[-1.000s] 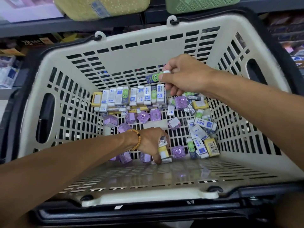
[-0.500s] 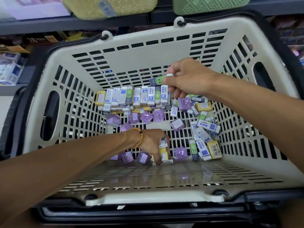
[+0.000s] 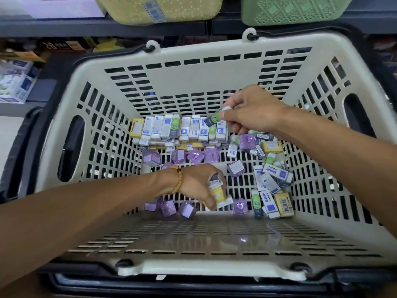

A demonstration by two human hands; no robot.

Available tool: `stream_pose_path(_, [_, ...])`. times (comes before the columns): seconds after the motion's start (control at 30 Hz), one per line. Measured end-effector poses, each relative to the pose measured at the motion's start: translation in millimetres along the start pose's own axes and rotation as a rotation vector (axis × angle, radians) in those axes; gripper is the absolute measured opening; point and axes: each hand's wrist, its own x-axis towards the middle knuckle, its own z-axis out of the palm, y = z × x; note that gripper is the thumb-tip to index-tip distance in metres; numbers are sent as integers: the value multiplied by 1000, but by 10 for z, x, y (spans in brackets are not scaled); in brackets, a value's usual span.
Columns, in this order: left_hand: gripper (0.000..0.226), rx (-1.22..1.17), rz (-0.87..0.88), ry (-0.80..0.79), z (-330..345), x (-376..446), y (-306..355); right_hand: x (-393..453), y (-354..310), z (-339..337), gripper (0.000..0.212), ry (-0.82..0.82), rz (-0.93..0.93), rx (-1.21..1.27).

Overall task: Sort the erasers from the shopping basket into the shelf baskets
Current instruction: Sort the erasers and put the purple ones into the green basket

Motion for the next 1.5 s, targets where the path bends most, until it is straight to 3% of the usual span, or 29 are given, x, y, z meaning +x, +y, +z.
stream_pose_path(0.07, [38,-164,-29,64,-63,-99,-56,48,8,22,11,-10,11,-4])
stream_pose_path(0.27, [50,-659,-196,475,-371,-606,-368,323,-112,221,15,-125,88,63])
stream_pose_path(0.47, [41,-919,-204,640,-520,-782,-435,530,-241,629,6,-131,208,183])
stream_pose_path(0.57, [35,-927,-172,662,-573,-752,-412,451,-261,609,13,-111,142,162])
stream_pose_path(0.7, [34,-925,-139,698,-612,-714,-373,197,-378,562,41,-307,55,224])
stream_pose_path(0.87, [33,-970,-106,663,-611,-676,-308,152,-381,535,21,-402,89,402])
stream_pose_path(0.97, [53,-1082,-117,654,-651,-677,-302,199,-280,475,17,-255,172,434])
stream_pose_path(1.07, [100,-1166,-133,664,-679,-692,-300,291,-168,493,14,-109,220,267])
stream_pose_path(1.13, [110,-1168,-125,657,-698,-700,-308,357,-141,558,12,-53,235,239])
stream_pose_path(1.37, [95,-1088,-141,670,-692,-654,-257,347,-142,610,15,91,146,274])
stream_pose_path(1.5, [58,-968,-141,682,-687,-591,-253,154,-303,565,33,-188,1,229])
